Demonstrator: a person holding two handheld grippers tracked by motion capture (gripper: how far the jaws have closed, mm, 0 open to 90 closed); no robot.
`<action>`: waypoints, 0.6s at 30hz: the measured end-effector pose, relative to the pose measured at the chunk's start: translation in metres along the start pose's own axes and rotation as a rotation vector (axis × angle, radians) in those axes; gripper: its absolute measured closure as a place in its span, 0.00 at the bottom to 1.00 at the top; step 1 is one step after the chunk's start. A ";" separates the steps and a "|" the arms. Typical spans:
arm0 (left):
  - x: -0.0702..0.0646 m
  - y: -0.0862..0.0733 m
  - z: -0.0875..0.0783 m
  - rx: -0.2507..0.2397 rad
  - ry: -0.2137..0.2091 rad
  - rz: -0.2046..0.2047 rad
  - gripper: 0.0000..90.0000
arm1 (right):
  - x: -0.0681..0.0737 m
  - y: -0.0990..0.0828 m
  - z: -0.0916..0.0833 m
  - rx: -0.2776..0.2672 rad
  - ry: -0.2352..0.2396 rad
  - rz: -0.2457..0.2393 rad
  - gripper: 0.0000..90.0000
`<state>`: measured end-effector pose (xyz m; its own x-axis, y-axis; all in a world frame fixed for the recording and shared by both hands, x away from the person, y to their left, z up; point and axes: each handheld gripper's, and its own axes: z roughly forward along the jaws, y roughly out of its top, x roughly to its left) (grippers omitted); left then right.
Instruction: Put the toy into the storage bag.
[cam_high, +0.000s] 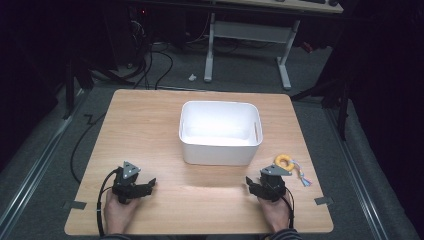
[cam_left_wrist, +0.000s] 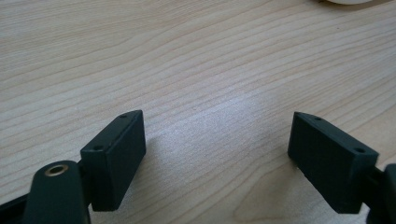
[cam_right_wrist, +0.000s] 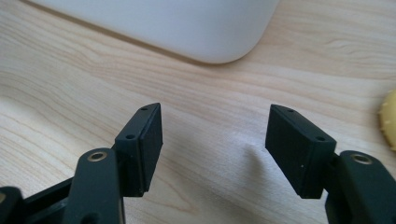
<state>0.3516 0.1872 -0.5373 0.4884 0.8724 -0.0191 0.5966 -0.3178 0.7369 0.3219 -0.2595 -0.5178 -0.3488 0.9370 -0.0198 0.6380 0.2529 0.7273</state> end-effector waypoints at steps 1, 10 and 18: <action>0.000 0.000 0.000 0.000 0.000 0.000 0.22 | -0.001 0.000 -0.002 -0.005 0.003 0.009 0.41; 0.000 0.000 0.000 0.000 0.000 0.001 0.22 | -0.006 0.002 -0.014 -0.019 0.027 0.024 0.43; 0.000 0.000 0.000 0.000 0.000 0.000 0.22 | -0.008 0.007 -0.025 -0.039 0.084 0.019 0.50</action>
<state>0.3516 0.1872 -0.5373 0.4889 0.8722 -0.0190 0.5966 -0.3184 0.7367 0.3117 -0.2711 -0.4955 -0.3941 0.9177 0.0510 0.6184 0.2237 0.7534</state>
